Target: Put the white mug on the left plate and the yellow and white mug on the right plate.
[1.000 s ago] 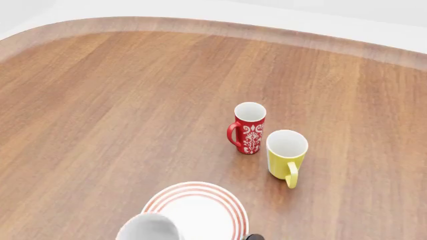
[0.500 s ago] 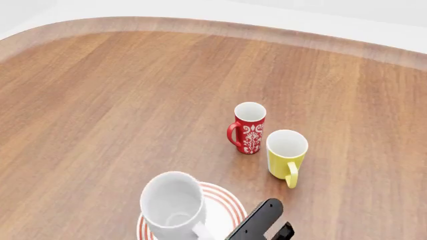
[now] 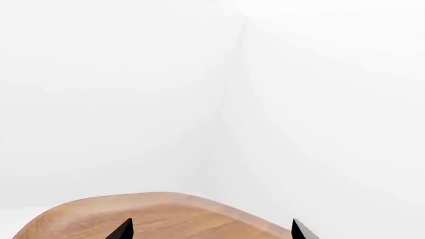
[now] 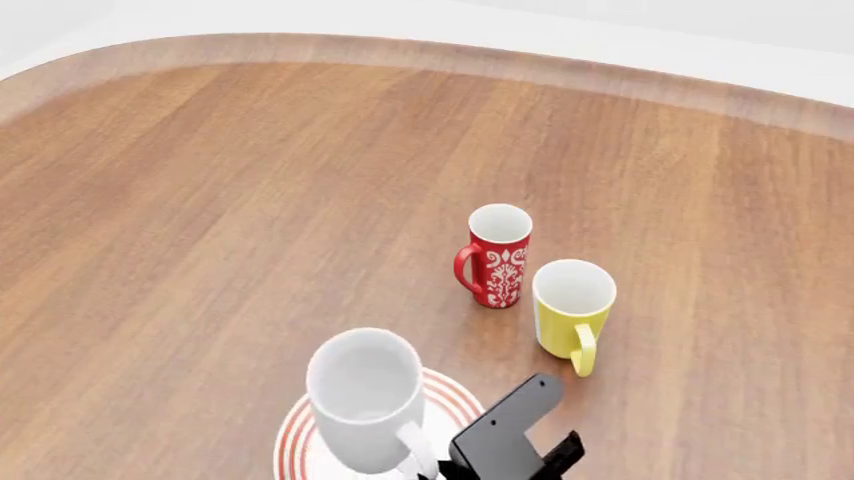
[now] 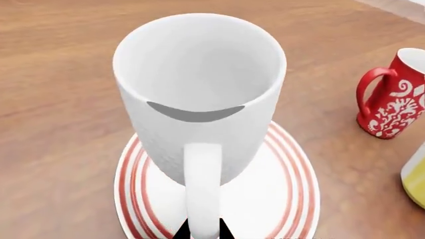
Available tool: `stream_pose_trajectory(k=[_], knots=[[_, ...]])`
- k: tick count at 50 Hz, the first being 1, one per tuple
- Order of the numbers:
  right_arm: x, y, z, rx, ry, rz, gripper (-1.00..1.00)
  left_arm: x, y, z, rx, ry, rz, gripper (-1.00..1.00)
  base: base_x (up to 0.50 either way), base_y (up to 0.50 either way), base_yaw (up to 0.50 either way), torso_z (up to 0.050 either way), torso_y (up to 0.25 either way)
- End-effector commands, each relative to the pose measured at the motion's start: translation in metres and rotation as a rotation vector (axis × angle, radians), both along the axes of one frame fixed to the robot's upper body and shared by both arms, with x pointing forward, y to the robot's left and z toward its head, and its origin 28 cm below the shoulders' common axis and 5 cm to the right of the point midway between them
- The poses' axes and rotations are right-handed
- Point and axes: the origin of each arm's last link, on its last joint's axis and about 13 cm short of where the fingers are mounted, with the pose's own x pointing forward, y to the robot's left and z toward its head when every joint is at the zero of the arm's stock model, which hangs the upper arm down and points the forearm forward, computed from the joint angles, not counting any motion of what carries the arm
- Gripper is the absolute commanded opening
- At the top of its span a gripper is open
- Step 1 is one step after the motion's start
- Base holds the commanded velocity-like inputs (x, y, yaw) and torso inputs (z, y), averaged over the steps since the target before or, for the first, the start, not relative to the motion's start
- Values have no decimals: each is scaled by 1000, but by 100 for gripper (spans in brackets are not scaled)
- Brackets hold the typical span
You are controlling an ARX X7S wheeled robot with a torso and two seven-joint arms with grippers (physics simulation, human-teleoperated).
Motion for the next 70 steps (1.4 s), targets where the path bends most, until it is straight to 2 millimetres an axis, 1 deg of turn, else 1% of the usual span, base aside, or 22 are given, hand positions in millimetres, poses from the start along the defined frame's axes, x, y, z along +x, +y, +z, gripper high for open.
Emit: stream_pose_trajectory(k=[1, 7, 21, 27, 33, 39, 40, 45, 47, 50, 51, 53, 56, 58, 59, 60, 63, 70], knots=[[13, 9, -9, -21, 23, 5, -100, 2, 3, -1, -2, -9, 14, 100, 0, 0, 0, 0, 0], [12, 12, -16, -29, 37, 8, -100, 1, 3, 0, -3, -11, 14, 100, 0, 0, 0, 0, 0], [21, 16, -30, -11, 69, -1, -100, -2, 4, 0, -6, -15, 15, 100, 0, 0, 0, 0, 0], [22, 17, -35, -3, 78, -9, -100, -3, 5, -1, -5, -12, 15, 100, 0, 0, 0, 0, 2], [22, 17, -36, 2, 83, -14, -100, -4, 5, -1, -3, -13, 13, 100, 0, 0, 0, 0, 0], [18, 17, -34, -2, 75, -11, -100, -5, 5, -1, -3, -14, 13, 100, 0, 0, 0, 0, 0], [17, 16, -33, -3, 73, -14, 100, -5, 5, 0, -4, -14, 13, 100, 0, 0, 0, 0, 0], [10, 13, -25, 27, 46, -31, 100, -4, 4, 0, -4, -14, 11, 100, 0, 0, 0, 0, 0], [2, 11, -19, 37, 26, -29, 100, -4, 5, 0, -5, -14, 11, 100, 0, 0, 0, 0, 0], [-16, 8, -8, 42, -18, -18, 100, -3, 5, 0, -8, -15, 13, 100, 0, 0, 0, 0, 0], [-27, 5, -3, 49, -37, -10, 100, -3, 5, 0, -8, -15, 13, 100, 0, 0, 0, 0, 0], [-38, 2, 3, 55, -59, -7, 100, -2, 5, 0, -7, -15, 12, 100, 0, 0, 0, 0, 0], [-67, -5, 15, 79, -128, -7, 100, -1, 4, 0, -7, -13, 8, 100, 0, 0, 0, 0, 0], [-78, -6, 22, 91, -161, -2, 100, -1, 3, 0, -6, -13, 7, 100, 0, 0, 0, 0, 0], [-88, -8, 30, 109, -207, -3, 100, -1, 3, 0, -5, -14, 5, 100, 0, 0, 0, 0, 0], [-92, -9, 33, 114, -226, -13, 100, 0, 3, 0, -4, -13, 5, 100, 0, 0, 0, 0, 0], [-101, -13, 50, 153, -318, -71, 100, 1, 2, 0, -2, -13, 1, 100, 0, 0, 0, 0, 0], [-104, -19, 79, 210, -481, -217, 100, 4, 3, 1, -1, -14, -2, 100, 0, 0, 0, 0, 0]])
